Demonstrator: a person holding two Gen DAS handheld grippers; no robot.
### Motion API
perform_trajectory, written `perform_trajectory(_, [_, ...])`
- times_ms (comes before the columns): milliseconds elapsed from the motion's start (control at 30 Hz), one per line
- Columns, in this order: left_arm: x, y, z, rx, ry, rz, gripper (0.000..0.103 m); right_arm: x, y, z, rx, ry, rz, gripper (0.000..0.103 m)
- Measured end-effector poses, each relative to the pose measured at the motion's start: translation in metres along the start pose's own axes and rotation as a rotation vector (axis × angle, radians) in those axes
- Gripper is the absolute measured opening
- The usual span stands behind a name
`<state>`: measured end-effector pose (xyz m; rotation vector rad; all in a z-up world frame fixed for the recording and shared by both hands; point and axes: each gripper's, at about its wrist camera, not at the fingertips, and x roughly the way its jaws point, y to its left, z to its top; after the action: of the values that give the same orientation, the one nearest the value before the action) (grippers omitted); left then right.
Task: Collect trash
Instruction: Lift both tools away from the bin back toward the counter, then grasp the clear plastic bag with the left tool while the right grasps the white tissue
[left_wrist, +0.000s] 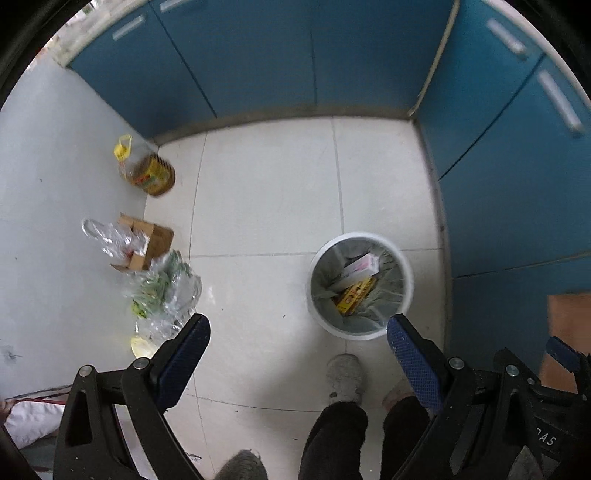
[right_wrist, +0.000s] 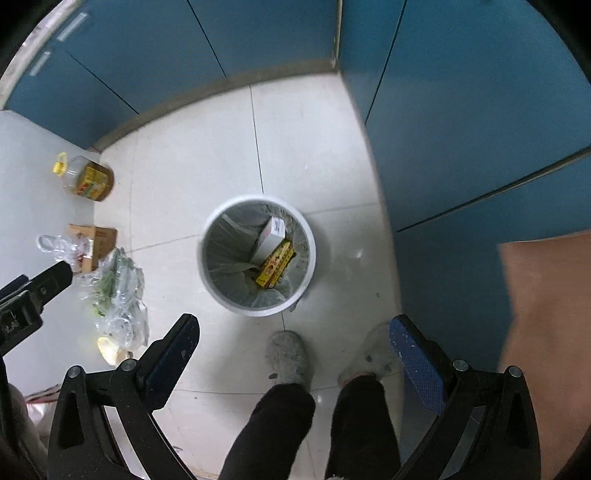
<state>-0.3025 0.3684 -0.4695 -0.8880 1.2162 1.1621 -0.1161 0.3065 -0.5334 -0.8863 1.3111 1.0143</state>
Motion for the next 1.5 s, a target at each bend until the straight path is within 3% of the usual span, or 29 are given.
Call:
perform_trajectory(233, [-0.098, -0.002, -0.02, 0.007, -0.036, -0.045, 0.098, -0.132, 0.001, -0.017, -0.004, -0.07, 0.029, 0.103])
perform_trajectory(433, [-0.164, 0.001, -0.034, -0.008, -0.07, -0.083, 0.098, -0.219, 0.005, -0.034, -0.014, -0.114, 0.053, 0.103])
perform_trajectory(667, [-0.222, 0.001, -0.046, -0.016, -0.132, -0.076, 0.098, -0.285, 0.004, -0.051, -0.029, -0.168, 0.1, 0.103])
perform_trajectory(900, [-0.272, -0.025, -0.047, -0.028, -0.222, -0.015, 0.098, -0.335, -0.022, -0.06, -0.012, -0.234, 0.229, 0.103])
perform_trajectory(1033, [-0.299, -0.077, -0.035, 0.043, -0.276, -0.045, 0.098, -0.36, -0.071, -0.061, 0.076, -0.295, 0.239, 0.103])
perform_trajectory(1133, [-0.313, -0.138, -0.026, 0.141, -0.302, -0.079, 0.098, -0.378, -0.127, -0.07, 0.182, -0.333, 0.221, 0.103])
perform_trajectory(1233, [-0.318, -0.212, -0.024, 0.243, -0.274, -0.145, 0.098, -0.388, -0.211, -0.092, 0.345, -0.358, 0.168, 0.103])
perform_trajectory(1333, [-0.311, -0.284, -0.026, 0.346, -0.209, -0.205, 0.098, -0.384, -0.294, -0.123, 0.52, -0.347, 0.115, 0.103])
perform_trajectory(1500, [-0.272, -0.393, -0.051, 0.462, -0.006, -0.286, 0.098, -0.365, -0.424, -0.179, 0.795, -0.293, 0.03, 0.103])
